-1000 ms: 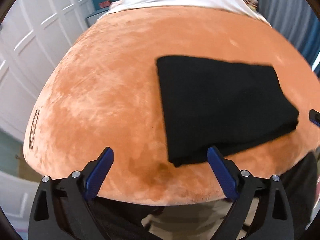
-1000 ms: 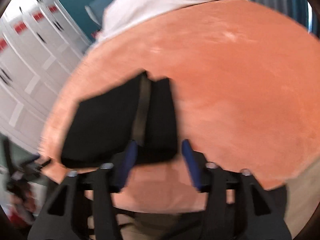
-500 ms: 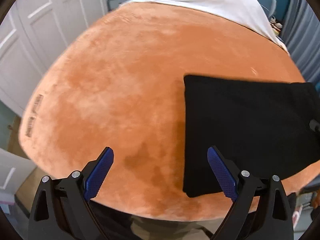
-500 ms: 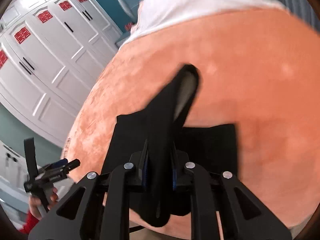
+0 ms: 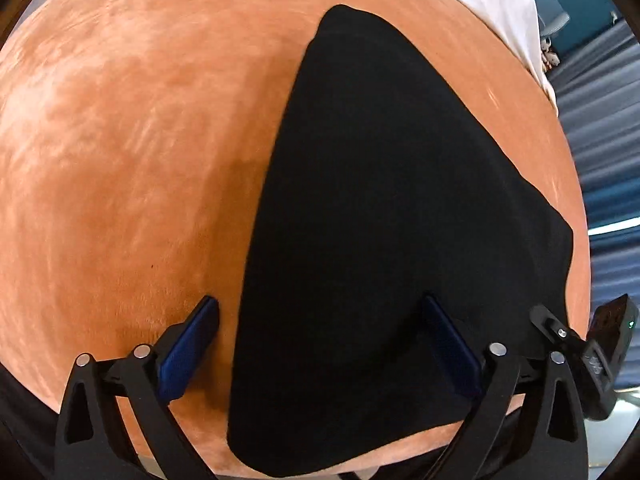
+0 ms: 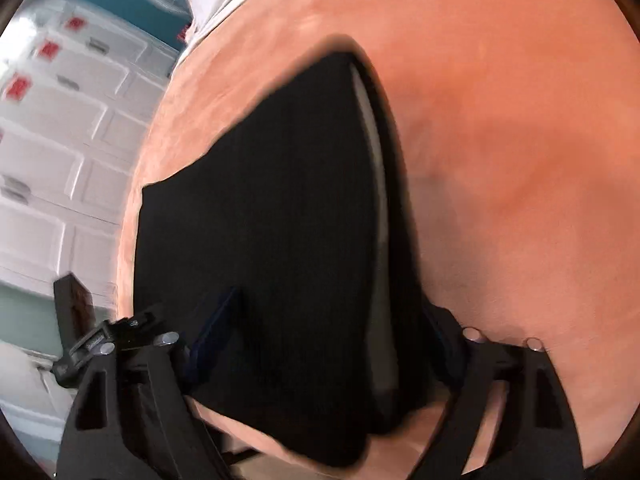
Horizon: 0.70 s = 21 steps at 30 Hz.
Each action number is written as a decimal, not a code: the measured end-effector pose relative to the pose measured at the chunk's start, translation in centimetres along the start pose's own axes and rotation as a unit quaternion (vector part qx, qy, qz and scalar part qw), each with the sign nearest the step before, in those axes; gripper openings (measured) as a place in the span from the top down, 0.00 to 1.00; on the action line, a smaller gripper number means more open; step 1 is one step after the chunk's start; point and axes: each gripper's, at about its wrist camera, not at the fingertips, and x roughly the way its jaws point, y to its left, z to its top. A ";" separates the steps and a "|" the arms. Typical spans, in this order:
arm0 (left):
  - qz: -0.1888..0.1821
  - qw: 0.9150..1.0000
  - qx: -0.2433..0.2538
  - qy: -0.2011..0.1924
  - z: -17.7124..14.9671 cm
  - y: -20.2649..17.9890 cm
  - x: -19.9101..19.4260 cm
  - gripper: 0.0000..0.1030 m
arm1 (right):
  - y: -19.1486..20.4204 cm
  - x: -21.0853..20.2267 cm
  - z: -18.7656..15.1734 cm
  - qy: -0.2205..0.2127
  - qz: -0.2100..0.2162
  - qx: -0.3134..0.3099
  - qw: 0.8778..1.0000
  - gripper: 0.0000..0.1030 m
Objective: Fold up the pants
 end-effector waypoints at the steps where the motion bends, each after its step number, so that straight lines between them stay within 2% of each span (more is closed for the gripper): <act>1: -0.014 1.000 0.016 0.003 0.4 -0.4 -0.6 0.55 | 0.4 -0.1 0.3 0.002 0.011 0.007 1.000 0.50; 2: -0.014 1.000 0.020 0.007 1.0 -0.6 -1.6 0.69 | 1.0 -1.4 0.8 -0.004 0.038 0.026 0.999 0.63; 3: -0.035 0.999 0.012 0.011 2.0 -0.7 -3.4 0.71 | 2.4 -3.3 1.4 -0.020 0.061 0.018 0.998 0.69; 5: -0.069 0.997 0.014 -0.011 3.2 -0.9 -7.1 0.73 | 6.2 -6.8 1.7 -0.047 0.082 -0.026 0.995 0.70; 7: -0.042 0.995 0.058 -0.065 3.8 -1.6 -11.8 0.72 | 9.0 -9.7 1.2 -0.063 0.104 -0.064 0.991 0.70; 8: -0.034 0.994 0.073 -0.081 3.8 -1.5 -13.8 0.70 | 9.5 -10.2 0.7 -0.066 0.110 -0.069 0.989 0.69; 9: -0.036 0.994 0.070 -0.078 3.7 -0.9 -14.3 0.67 | 9.2 -10.0 0.2 -0.063 0.109 -0.064 0.990 0.67; 10: -0.038 0.995 0.063 -0.068 3.5 -0.2 -14.2 0.64 | 8.6 -9.0 -0.3 -0.055 0.099 -0.060 0.992 0.66; 11: -0.033 0.996 0.057 -0.056 3.1 0.6 -13.4 0.63 | 7.5 -6.4 -0.8 -0.039 0.075 -0.050 0.995 0.63; 12: -0.018 0.998 0.050 -0.037 2.3 1.7 -11.3 0.63 | 6.1 -4.3 -1.5 -0.022 0.059 -0.036 0.997 0.58; 13: 0.001 0.999 0.045 -0.025 1.8 2.6 -9.2 0.64 | 4.7 -1.9 -2.0 0.002 0.038 -0.020 0.999 0.58; 14: 0.034 0.999 0.038 -0.017 1.2 3.5 -7.2 0.66 | 2.8 0.2 -2.9 0.026 0.004 0.003 1.000 0.50; 15: 0.076 0.996 0.033 -0.010 0.4 4.6 -5.2 0.62 | 1.6 -0.2 -3.5 0.005 0.048 0.039 0.998 0.46; 16: 0.062 0.997 0.027 -0.022 -0.3 5.3 -5.2 0.61 | 1.3 -1.5 -3.6 -0.012 0.057 0.061 0.996 0.45; 17: 0.053 0.998 0.016 -0.041 -0.7 5.7 -6.5 0.60 | 1.5 -3.1 -3.7 -0.030 0.034 0.056 0.997 0.45; 18: 0.067 0.996 0.017 -0.049 -0.8 5.6 -7.5 0.60 | 2.6 -5.6 -3.8 -0.069 -0.015 0.027 0.997 0.44; 19: 0.093 0.993 0.025 -0.065 -0.7 5.1 -8.8 0.62 | 3.5 -6.7 -3.6 -0.087 -0.030 0.005 0.996 0.44; 21: 0.133 0.982 0.061 -0.119 -0.4 2.9 -11.5 0.65 | 7.4 -8.8 -2.5 -0.107 -0.015 -0.059 0.992 0.56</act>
